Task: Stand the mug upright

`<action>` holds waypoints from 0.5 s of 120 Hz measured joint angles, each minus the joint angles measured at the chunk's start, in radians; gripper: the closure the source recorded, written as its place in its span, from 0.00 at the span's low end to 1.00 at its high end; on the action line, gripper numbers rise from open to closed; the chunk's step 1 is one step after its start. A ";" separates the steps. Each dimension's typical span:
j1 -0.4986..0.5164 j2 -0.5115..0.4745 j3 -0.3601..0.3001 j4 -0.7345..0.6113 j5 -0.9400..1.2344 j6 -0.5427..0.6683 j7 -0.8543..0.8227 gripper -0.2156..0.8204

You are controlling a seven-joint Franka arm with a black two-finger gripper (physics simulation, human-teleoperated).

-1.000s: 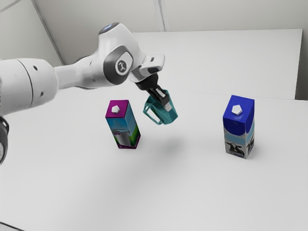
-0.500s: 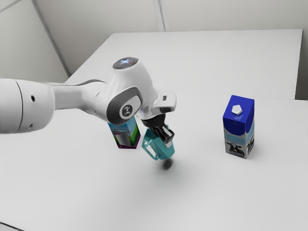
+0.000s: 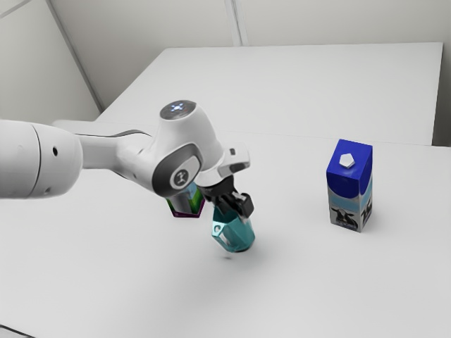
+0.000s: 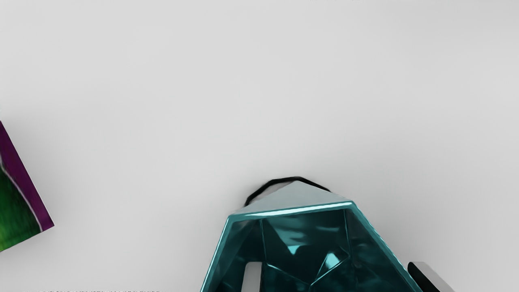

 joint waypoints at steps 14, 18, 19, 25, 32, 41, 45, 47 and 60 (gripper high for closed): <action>0.010 -0.003 0.000 0.007 0.000 0.006 -0.027 0.36; 0.010 -0.007 0.000 0.010 0.000 0.008 -0.034 0.34; 0.010 -0.008 0.000 0.011 0.000 0.008 -0.035 0.34; 0.010 -0.019 -0.001 0.021 0.001 0.009 -0.044 0.31; 0.008 -0.042 -0.001 0.026 0.005 0.011 -0.053 0.29; 0.005 -0.071 -0.002 0.028 0.011 0.010 -0.061 0.27; 0.003 -0.084 -0.002 0.029 0.012 0.008 -0.064 0.26; 0.002 -0.093 -0.002 0.029 0.013 0.005 -0.066 0.26; -0.005 -0.125 0.016 0.199 0.012 -0.164 -0.058 0.25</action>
